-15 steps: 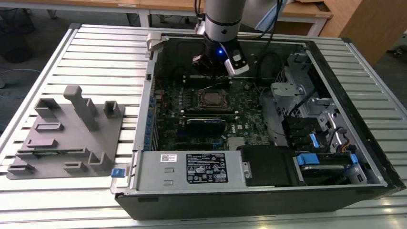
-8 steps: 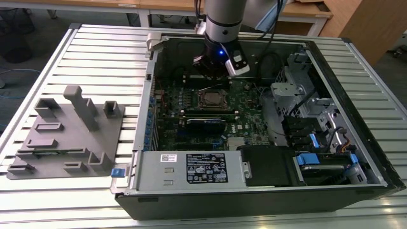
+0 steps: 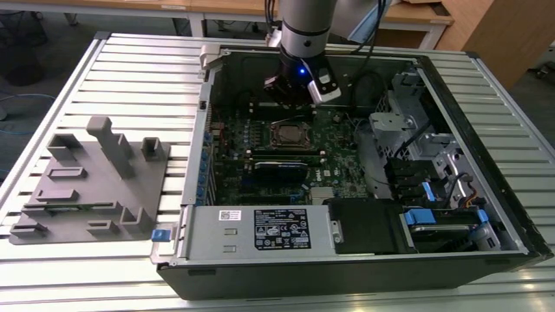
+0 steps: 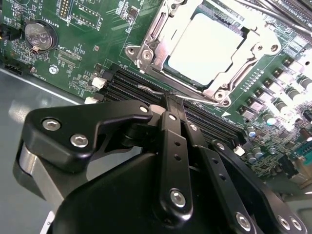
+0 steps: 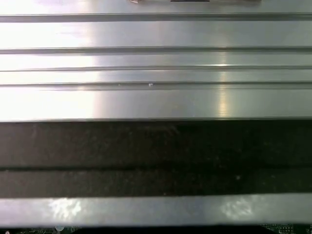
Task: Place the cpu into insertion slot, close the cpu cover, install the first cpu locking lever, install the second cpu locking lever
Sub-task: 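Install the first cpu locking lever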
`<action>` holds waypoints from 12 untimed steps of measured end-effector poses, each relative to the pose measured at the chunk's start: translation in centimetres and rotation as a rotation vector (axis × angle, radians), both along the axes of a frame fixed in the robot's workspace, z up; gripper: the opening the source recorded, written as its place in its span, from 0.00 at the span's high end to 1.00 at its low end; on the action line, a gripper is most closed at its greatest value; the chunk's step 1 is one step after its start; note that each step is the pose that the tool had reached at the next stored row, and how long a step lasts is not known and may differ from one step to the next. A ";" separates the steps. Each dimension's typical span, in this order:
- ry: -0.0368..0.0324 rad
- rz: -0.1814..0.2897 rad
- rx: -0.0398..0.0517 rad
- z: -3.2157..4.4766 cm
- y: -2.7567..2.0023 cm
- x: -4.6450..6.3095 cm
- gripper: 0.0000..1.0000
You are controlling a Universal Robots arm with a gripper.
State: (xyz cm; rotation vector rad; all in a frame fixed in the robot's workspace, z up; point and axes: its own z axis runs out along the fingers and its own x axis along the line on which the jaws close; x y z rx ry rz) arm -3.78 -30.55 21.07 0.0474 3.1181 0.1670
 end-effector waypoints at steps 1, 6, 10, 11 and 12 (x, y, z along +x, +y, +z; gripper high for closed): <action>0.0000 0.000 -0.0026 -0.03 0.03 0.0 0.89; 0.0001 -0.001 -0.0171 -0.14 0.24 0.0 0.89; 0.0000 -0.001 -0.0313 -0.24 0.34 0.1 0.89; -0.0001 -0.001 -0.0360 -0.28 0.34 0.1 0.89; 0.0000 -0.001 -0.0411 -0.31 0.35 0.1 0.89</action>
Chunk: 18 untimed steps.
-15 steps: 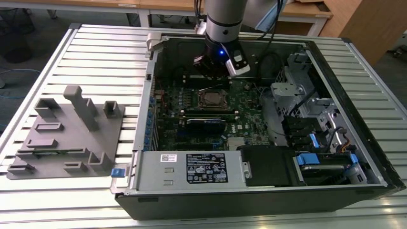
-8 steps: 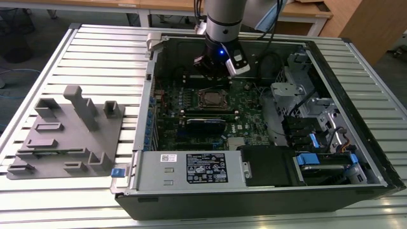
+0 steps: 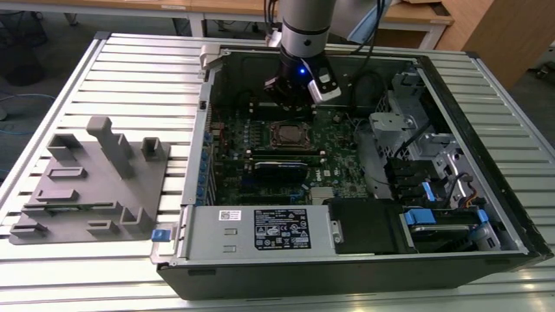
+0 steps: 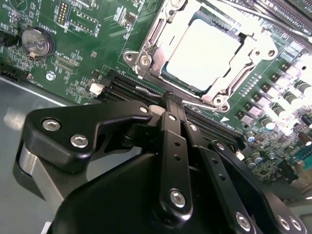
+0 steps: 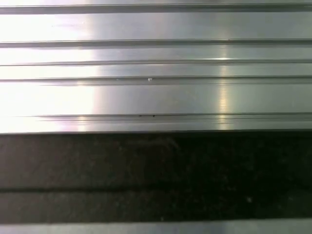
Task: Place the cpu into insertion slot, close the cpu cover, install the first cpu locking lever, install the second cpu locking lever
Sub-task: 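Install the first cpu locking lever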
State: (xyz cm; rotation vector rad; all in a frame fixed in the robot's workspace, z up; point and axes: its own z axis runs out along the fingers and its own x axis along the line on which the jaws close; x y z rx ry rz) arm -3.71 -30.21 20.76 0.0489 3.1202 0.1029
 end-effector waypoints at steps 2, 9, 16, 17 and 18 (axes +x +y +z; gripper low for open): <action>0.0000 0.000 -0.0098 -0.08 0.02 0.0 0.89; 0.0000 -0.001 -0.0122 -0.11 0.10 0.0 0.89; -0.0001 -0.001 -0.0119 0.13 0.11 0.0 0.89; -0.0002 -0.001 -0.0118 0.13 0.11 0.0 0.89; -0.0002 -0.001 -0.0118 0.13 0.11 0.0 0.89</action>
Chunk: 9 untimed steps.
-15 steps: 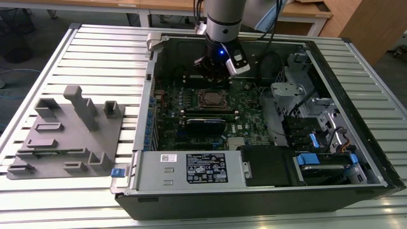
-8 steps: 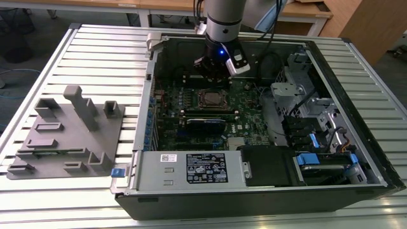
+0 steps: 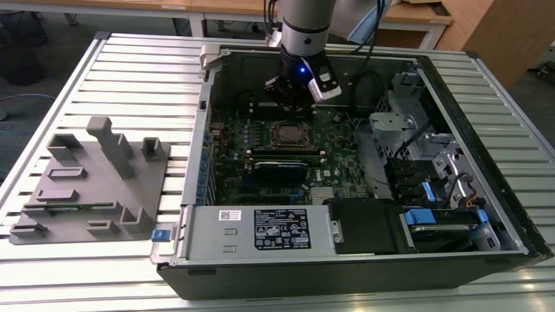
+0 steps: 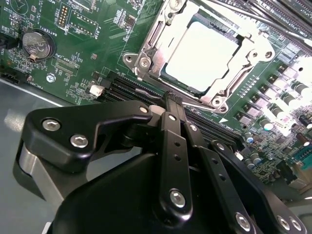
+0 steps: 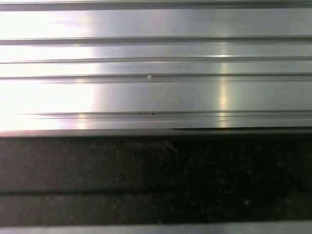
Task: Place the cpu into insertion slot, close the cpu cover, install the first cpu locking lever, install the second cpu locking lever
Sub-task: 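Install the first cpu locking lever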
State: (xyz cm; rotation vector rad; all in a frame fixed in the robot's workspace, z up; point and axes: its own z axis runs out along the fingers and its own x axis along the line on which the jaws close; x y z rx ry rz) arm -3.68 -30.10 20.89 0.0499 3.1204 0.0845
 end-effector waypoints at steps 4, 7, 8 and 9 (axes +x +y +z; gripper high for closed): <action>-0.0119 -0.001 -0.0005 0.02 -0.01 0.0 0.89; -0.0259 -0.007 0.0007 0.01 -0.01 0.0 0.89; -0.0282 -0.010 0.0015 0.01 -0.01 0.0 0.89; -0.0285 -0.011 0.0017 0.00 0.00 0.0 0.89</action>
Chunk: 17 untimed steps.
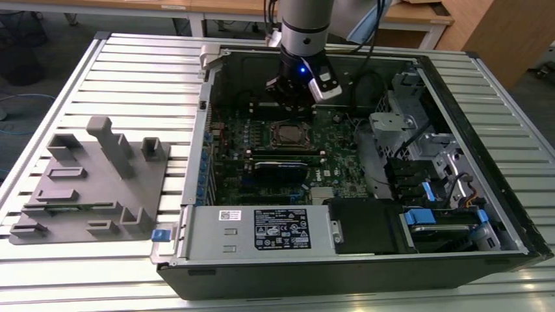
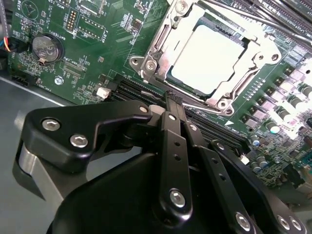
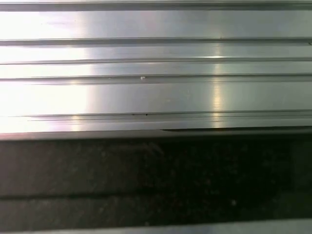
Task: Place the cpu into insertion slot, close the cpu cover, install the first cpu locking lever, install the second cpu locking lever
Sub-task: 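Install the first cpu locking lever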
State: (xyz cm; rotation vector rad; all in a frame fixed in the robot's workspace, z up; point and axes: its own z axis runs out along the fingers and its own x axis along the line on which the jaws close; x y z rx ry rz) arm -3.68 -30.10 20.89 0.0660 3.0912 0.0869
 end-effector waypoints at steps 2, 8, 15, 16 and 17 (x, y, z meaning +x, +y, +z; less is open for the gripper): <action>0.0000 0.000 -0.0002 0.01 0.00 0.0 0.89; -0.0045 -0.013 0.0181 0.01 0.00 0.0 0.89; -0.0105 -0.038 0.0361 -0.02 -0.01 -0.2 0.89; -0.0134 -0.040 0.0432 -0.03 0.00 -0.2 0.89; -0.0156 -0.042 0.0483 -0.03 0.00 -0.3 0.89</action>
